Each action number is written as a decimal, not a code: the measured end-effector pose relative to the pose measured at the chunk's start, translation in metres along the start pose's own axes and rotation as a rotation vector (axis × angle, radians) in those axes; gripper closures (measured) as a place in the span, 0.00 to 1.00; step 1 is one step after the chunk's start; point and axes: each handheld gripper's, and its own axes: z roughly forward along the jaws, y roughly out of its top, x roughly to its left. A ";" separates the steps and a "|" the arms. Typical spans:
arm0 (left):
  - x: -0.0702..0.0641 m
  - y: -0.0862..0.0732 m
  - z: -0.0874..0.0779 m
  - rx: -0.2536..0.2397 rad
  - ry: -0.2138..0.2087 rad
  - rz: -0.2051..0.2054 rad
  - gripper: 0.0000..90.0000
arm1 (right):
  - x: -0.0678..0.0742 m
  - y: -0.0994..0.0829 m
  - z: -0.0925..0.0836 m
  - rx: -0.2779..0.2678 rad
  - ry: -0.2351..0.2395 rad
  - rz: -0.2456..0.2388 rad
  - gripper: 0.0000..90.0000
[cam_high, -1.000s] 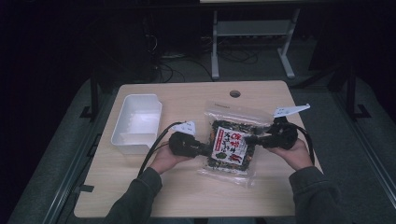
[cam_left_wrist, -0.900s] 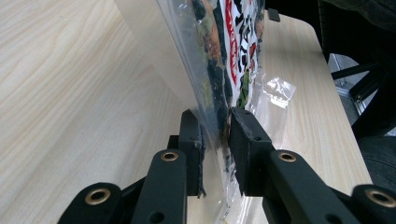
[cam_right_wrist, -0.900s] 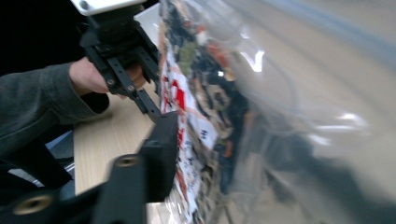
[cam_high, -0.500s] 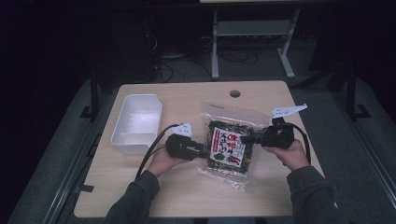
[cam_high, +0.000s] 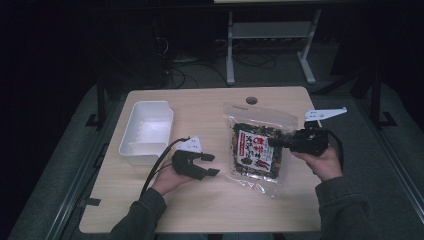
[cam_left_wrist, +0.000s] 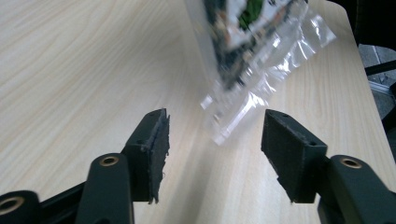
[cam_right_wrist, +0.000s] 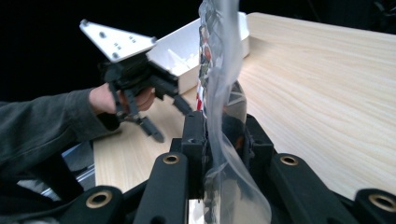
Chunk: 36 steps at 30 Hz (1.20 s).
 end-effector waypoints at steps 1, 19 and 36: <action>-0.001 -0.001 -0.001 0.008 0.006 0.002 0.43 | 0.000 0.001 -0.001 -0.003 -0.010 0.001 0.83; -0.022 -0.022 -0.032 0.006 0.075 0.007 0.29 | 0.007 0.028 0.003 -0.072 -0.170 -0.002 0.83; -0.035 -0.042 -0.049 0.040 0.124 0.009 0.23 | 0.022 0.058 0.041 -0.122 -0.284 -0.031 0.84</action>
